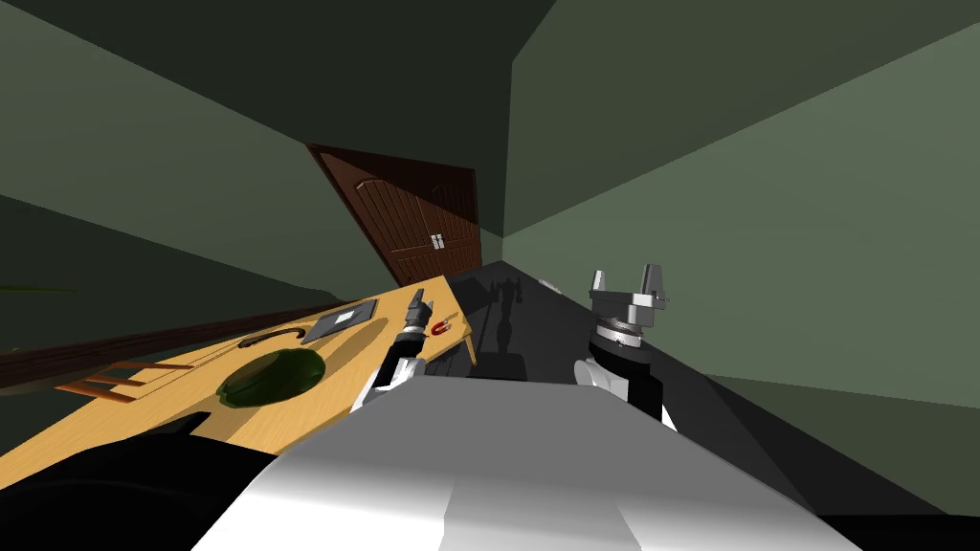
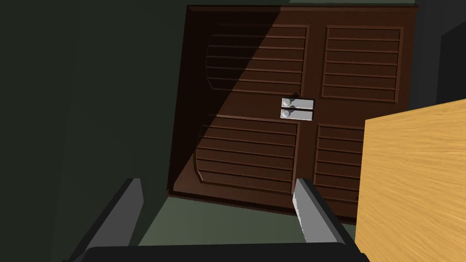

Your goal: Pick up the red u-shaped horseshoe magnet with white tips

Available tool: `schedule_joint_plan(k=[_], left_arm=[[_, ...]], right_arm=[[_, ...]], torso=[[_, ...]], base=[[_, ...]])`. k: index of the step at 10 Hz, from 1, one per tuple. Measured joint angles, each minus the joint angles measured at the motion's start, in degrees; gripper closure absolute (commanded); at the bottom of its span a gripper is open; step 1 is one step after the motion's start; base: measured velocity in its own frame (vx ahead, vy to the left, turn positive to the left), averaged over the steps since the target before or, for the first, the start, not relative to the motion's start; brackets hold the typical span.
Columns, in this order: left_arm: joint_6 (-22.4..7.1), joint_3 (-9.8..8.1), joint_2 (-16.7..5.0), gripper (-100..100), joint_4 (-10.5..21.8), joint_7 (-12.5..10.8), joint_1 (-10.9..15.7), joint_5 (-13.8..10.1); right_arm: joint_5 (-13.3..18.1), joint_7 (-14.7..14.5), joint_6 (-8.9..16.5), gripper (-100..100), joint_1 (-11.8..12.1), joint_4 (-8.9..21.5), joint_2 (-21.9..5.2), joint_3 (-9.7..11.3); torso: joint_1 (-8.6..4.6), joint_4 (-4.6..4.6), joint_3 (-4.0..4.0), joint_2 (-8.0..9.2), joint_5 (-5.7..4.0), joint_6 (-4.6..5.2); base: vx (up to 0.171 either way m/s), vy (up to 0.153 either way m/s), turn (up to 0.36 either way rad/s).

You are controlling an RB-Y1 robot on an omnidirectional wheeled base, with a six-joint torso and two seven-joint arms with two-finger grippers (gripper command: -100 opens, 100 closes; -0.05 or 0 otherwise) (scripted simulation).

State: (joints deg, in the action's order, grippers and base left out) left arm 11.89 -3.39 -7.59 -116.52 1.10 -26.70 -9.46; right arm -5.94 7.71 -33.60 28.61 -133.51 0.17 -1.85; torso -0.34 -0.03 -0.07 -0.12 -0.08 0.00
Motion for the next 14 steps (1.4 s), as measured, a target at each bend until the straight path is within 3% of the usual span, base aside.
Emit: schedule_joint_plan(k=[3,7,14], left_arm=[[-4.37,-2.36,-0.66,-100,3.84,-1.82,0.90,-1.86],[-6.09,-3.19,-0.22,-100,9.95,-2.54,2.76,-2.64],[-11.74,-5.28,-0.10,-100,17.47,-5.47,5.16,-4.83]], right_arm=[[0.00,0.00,0.00,0,0.00,0.00,0.00,0.00],[0.00,0.00,0.00,0,0.00,0.00,-0.01,-0.01],[0.00,0.00,0.00,0,0.00,0.00,-0.01,-0.01]], torso=[[0.10,-0.01,-0.02,-0.04,0.02,0.00],[0.29,0.01,0.01,0.02,0.06,0.00],[0.34,0.00,-0.01,-0.02,0.07,0.01]], base=[[0.030,-0.060,0.036],[0.020,-0.024,0.027],[0.023,-0.010,0.019]])
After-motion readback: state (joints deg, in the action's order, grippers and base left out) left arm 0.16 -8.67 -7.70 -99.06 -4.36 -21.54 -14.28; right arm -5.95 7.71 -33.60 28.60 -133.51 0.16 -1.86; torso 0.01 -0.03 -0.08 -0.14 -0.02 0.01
